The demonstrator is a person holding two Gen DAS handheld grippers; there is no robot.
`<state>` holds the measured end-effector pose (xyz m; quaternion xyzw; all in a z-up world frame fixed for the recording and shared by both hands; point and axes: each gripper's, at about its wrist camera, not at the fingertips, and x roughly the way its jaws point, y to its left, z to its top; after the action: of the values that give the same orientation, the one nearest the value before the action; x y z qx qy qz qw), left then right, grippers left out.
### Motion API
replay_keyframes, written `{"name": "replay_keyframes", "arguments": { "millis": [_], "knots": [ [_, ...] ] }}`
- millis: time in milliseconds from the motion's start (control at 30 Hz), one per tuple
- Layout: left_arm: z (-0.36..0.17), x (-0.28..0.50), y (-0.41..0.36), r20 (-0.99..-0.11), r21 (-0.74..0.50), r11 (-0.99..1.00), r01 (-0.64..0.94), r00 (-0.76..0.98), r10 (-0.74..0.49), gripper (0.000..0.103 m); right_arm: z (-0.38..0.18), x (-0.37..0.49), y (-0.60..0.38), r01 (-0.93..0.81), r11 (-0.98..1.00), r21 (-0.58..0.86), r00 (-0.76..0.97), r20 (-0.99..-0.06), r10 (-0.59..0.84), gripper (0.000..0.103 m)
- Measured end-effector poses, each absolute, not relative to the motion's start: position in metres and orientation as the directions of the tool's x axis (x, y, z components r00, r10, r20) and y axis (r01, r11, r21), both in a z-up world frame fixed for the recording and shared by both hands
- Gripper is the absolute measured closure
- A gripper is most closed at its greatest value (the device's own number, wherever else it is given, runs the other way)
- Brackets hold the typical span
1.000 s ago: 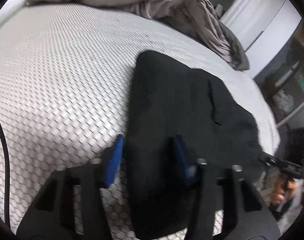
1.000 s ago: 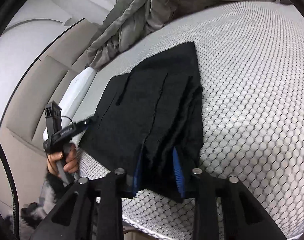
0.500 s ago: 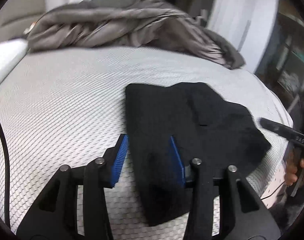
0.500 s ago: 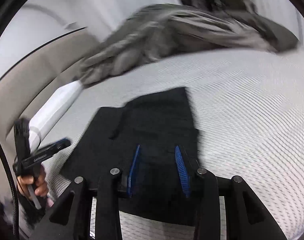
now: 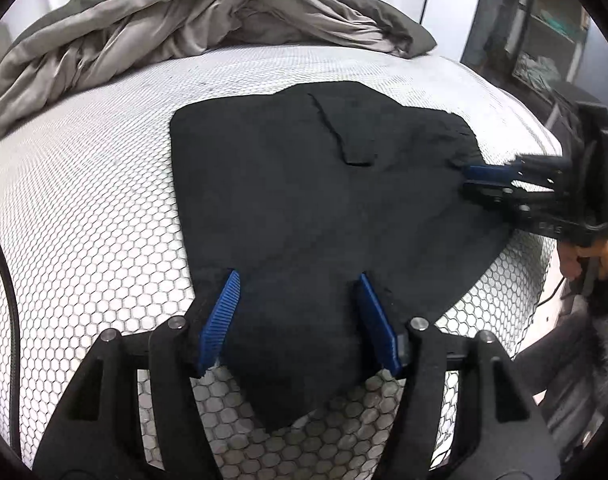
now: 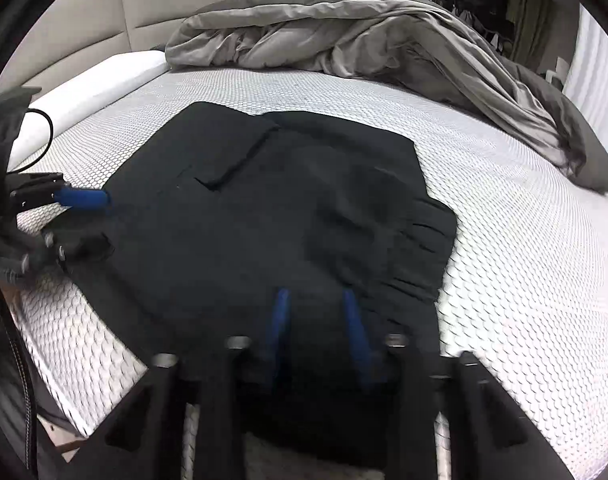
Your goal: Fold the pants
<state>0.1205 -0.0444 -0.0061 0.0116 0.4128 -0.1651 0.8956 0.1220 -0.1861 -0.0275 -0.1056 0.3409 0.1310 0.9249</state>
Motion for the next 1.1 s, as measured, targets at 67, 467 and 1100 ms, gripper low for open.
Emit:
{"name": "replay_keyframes", "arguments": {
  "millis": [67, 467, 1100],
  "knots": [
    [0.002, 0.121, -0.041, -0.735, -0.11, 0.951, 0.29, 0.62, -0.274, 0.044, -0.021, 0.118, -0.191, -0.315, 0.946, -0.08, 0.737, -0.648, 0.191, 0.072],
    [-0.002, 0.159, -0.053, -0.746, -0.115, 0.937, 0.33, 0.595, -0.301, 0.043, -0.027, 0.155, -0.118, -0.358, 0.916, -0.182, 0.738, -0.656, 0.158, 0.062],
    [-0.003, 0.193, -0.033, -0.762, -0.14, 0.955, 0.263, 0.587, -0.273, 0.044, -0.026, 0.19, -0.123, -0.304, 0.94, -0.157, 0.716, -0.688, 0.117, 0.048]
  ]
}}
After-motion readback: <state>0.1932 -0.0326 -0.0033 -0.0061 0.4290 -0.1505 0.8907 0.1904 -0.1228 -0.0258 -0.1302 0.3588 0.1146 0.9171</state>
